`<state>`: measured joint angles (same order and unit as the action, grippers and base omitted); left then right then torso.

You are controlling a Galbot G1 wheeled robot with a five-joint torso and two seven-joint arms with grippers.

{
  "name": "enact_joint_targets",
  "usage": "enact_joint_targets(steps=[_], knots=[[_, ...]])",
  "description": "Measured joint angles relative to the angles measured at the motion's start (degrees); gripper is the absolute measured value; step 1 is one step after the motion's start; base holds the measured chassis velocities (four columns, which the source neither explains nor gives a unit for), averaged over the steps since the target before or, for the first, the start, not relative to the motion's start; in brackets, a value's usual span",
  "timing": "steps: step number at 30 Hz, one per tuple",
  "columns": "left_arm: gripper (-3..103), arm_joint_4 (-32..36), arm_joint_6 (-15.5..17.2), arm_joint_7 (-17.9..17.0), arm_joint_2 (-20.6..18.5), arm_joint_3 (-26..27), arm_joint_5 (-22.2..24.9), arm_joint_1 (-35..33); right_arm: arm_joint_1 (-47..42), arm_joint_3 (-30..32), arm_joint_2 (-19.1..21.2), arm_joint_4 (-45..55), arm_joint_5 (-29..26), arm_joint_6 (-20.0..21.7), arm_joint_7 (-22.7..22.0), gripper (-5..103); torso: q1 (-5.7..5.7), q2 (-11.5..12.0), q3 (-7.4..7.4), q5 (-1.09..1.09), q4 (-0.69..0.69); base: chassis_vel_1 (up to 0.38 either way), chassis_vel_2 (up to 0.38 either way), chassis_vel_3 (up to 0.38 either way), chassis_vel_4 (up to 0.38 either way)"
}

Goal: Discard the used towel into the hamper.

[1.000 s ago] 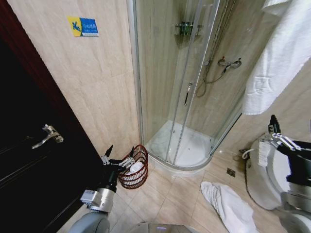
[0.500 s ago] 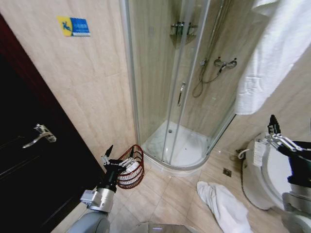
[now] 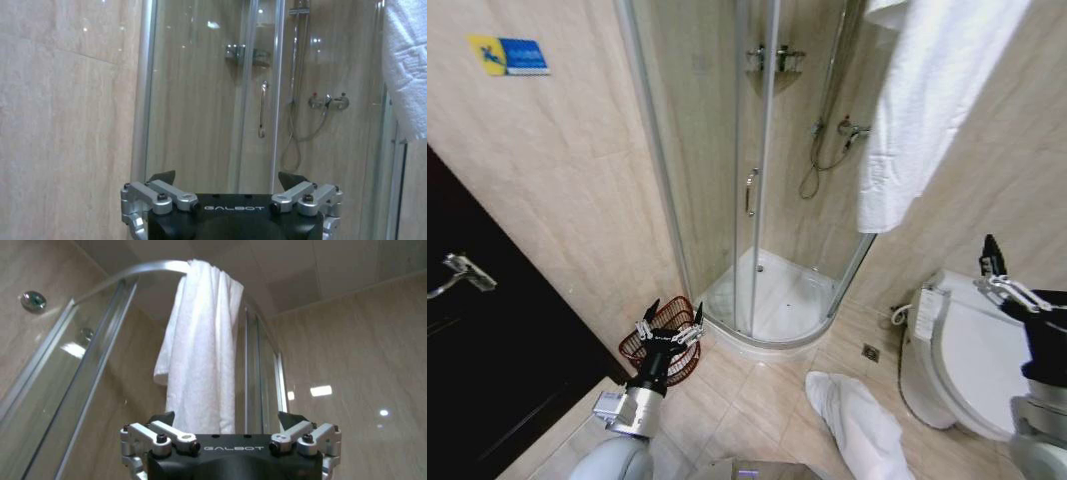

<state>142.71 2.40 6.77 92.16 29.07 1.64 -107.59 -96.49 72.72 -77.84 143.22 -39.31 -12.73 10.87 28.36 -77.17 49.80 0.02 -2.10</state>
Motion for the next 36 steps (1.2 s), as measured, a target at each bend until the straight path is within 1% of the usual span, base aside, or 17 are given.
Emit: enact_joint_targets(steps=[4, 11, 13, 20, 32, 36], knots=[[100, 0.00, 0.00, 0.00, -0.03, 0.02, 0.00, 0.00, 0.04, 1.55, 0.49, 0.02, -1.14, -0.78, 0.08, 100, 0.00, 0.00, 0.00, -0.06, 0.02, 0.017, 0.012, -0.020, -0.009], [100, 0.00, 0.00, -0.02, -0.04, 0.03, 0.00, 0.00, 0.06, 3.90, 0.79, 0.03, -2.97, -1.74, 1.11, 100, -0.01, 0.00, 0.00, -0.02, 0.02, 0.058, 0.059, -0.031, -0.018], [100, 0.01, 0.00, -0.02, -0.03, 0.02, 0.00, 0.00, -0.15, 4.57, 0.65, 0.03, -3.48, -2.31, 2.51, 100, -0.01, 0.00, 0.00, -0.01, 0.03, 0.011, 0.032, 0.044, 0.051], [100, 0.01, -0.01, -0.02, -0.02, 0.01, 0.00, 0.00, -0.20, 4.96, 0.65, 0.02, -3.85, -2.97, 2.71, 100, 0.00, 0.00, 0.00, 0.00, 0.02, 0.031, 0.040, 0.084, 0.064], [100, 0.01, -0.01, -0.02, -0.02, 0.01, 0.00, 0.00, -0.05, 5.35, 1.06, 0.02, -4.56, -2.35, 2.79, 100, -0.01, -0.01, 0.00, -0.02, 0.02, 0.108, 0.098, 0.089, 0.100], [100, 0.01, -0.01, -0.02, -0.02, 0.01, 0.00, 0.00, 0.11, 5.73, 1.61, 0.02, -5.23, -2.21, 3.51, 100, -0.01, -0.01, 0.00, -0.02, 0.02, 0.111, 0.128, 0.131, 0.126]])
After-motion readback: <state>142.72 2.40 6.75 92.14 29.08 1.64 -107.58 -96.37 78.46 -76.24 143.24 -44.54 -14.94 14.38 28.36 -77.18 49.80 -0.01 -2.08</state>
